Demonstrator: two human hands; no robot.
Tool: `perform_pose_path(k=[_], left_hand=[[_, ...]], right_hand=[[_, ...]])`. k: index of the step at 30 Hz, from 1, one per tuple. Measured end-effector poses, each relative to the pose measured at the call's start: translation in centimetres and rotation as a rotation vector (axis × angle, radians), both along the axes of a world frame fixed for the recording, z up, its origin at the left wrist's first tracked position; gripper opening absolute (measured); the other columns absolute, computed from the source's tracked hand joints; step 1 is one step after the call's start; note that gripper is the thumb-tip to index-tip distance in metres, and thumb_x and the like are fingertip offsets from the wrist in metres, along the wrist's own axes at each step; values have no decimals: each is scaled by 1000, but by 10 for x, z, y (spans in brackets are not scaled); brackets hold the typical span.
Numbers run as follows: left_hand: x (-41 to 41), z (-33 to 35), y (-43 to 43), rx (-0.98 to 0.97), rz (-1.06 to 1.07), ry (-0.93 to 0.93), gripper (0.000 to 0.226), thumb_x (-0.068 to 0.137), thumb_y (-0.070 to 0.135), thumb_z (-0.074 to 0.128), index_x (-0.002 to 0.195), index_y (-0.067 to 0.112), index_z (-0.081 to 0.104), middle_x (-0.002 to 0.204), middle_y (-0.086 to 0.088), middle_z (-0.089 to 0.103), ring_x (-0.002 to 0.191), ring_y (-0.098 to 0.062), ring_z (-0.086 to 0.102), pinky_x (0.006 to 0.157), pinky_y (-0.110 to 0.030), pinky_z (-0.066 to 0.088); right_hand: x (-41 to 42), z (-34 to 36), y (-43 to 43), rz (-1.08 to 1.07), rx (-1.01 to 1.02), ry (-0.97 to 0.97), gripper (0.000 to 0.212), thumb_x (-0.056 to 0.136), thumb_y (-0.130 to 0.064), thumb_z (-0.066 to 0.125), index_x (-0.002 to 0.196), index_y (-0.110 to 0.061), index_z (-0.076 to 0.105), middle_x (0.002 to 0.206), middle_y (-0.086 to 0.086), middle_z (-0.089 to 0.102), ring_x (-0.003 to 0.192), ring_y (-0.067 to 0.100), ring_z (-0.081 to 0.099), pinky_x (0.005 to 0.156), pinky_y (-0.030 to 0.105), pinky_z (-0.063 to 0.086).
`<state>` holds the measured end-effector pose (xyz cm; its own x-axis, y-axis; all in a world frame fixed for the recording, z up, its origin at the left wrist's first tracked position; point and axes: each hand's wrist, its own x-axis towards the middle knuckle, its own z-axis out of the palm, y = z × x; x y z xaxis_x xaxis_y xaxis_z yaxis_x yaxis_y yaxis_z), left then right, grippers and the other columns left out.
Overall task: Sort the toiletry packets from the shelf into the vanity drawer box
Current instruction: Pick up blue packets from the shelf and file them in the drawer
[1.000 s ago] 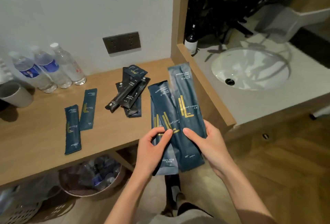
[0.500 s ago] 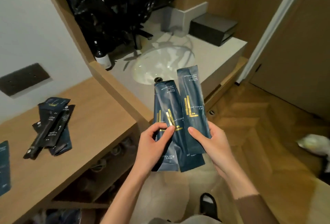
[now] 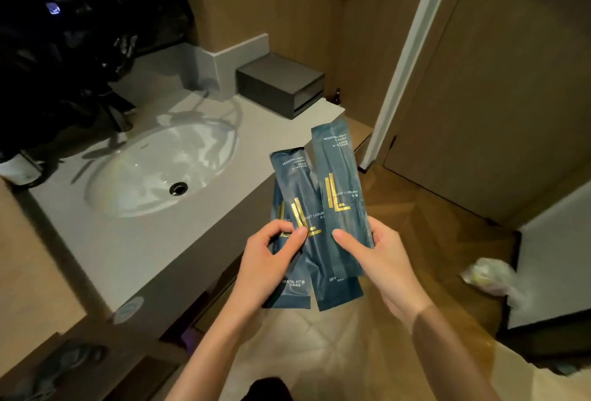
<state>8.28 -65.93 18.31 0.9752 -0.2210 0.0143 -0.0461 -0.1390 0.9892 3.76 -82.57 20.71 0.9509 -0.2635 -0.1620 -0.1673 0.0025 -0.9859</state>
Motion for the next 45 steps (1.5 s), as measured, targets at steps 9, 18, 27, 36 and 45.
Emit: perform_pose_path(k=[9, 18, 27, 36, 45], left_hand=[[135, 0, -83, 28, 71, -90, 15, 88, 28, 63, 80, 16, 64, 79, 7, 66, 81, -3, 60, 76, -9, 42], [315, 9, -146, 82, 187, -110, 11, 88, 26, 64, 81, 17, 64, 80, 12, 64, 81, 2, 58, 77, -8, 42], [436, 5, -175, 157, 362, -32, 16, 89, 28, 63, 86, 12, 65, 88, 6, 66, 89, -3, 59, 78, -10, 39], [510, -32, -187, 315, 741, 117, 29, 69, 66, 56, 72, 37, 60, 93, 16, 66, 109, -21, 57, 98, -46, 43], [557, -48, -198, 495, 872, 238, 16, 82, 55, 56, 74, 41, 54, 100, 11, 69, 113, -26, 54, 100, -43, 40]], right_hand=[[148, 0, -85, 65, -82, -78, 22, 85, -19, 70, 101, -34, 66, 98, -14, 74, 91, 1, 69, 71, 21, 57], [341, 6, -149, 140, -174, -94, 25, 85, -17, 70, 107, -25, 64, 101, -7, 71, 91, 5, 68, 77, 24, 55], [501, 4, -182, 367, -281, -70, 31, 85, -17, 69, 113, -20, 55, 103, -9, 66, 96, 8, 65, 86, 31, 54], [630, -18, -180, 690, -377, -61, 42, 84, -14, 70, 120, -12, 49, 108, -5, 59, 104, 15, 59, 94, 32, 48], [683, -34, -170, 747, -331, 5, 45, 88, -11, 64, 127, -12, 40, 116, 1, 60, 98, 12, 53, 85, 26, 43]])
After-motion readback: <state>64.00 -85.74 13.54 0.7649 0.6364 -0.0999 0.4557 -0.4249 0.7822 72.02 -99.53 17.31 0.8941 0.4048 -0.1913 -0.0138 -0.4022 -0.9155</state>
